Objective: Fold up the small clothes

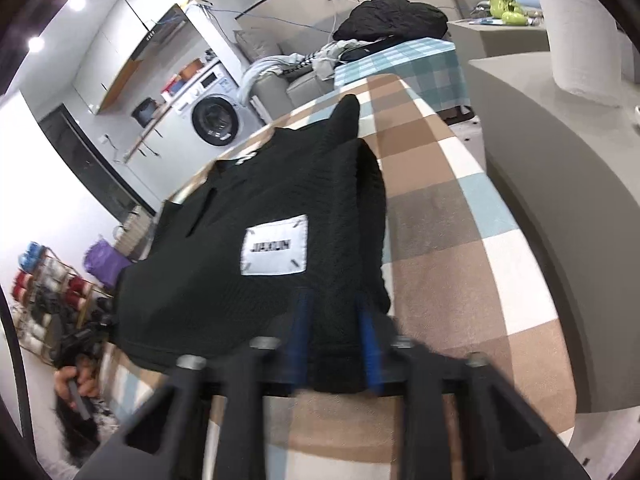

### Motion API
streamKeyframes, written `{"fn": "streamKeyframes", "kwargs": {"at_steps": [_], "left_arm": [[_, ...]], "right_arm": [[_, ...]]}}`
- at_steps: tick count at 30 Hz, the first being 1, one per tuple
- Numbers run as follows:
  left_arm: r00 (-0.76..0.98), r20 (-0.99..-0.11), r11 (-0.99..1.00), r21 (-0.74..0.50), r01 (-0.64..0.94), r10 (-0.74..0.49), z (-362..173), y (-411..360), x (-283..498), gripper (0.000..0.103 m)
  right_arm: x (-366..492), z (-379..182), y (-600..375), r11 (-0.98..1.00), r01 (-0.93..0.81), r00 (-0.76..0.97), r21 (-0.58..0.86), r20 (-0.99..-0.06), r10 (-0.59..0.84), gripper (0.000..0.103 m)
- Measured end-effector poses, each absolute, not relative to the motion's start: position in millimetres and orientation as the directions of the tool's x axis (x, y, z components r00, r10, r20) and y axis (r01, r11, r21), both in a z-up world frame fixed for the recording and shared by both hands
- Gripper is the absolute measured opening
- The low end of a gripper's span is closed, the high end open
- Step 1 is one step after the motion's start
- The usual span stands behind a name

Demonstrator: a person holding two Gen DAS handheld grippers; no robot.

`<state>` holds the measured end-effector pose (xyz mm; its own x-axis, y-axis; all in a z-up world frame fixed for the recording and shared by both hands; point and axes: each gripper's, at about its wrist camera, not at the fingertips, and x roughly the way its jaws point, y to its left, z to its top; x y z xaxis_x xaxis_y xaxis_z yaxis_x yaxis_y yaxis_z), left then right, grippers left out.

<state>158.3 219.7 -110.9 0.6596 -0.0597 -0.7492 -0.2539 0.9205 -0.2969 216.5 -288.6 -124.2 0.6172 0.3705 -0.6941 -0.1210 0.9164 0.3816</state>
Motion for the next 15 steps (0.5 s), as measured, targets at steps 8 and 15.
{"fn": "streamKeyframes", "kwargs": {"at_steps": [8,15], "left_arm": [[0.753,-0.656,0.926,-0.313,-0.212,-0.049,-62.5,225.7,187.6,0.003],[0.812,-0.584,0.931,-0.303,-0.204,-0.012,-19.9,237.2,264.6,0.003]], "right_arm": [[246.4,-80.0,-290.8,0.854,-0.152,0.677,0.497,-0.577,0.456,0.006],[315.1,-42.7,-278.2,0.854,-0.112,0.746,0.507,-0.525,0.41,0.006]]}}
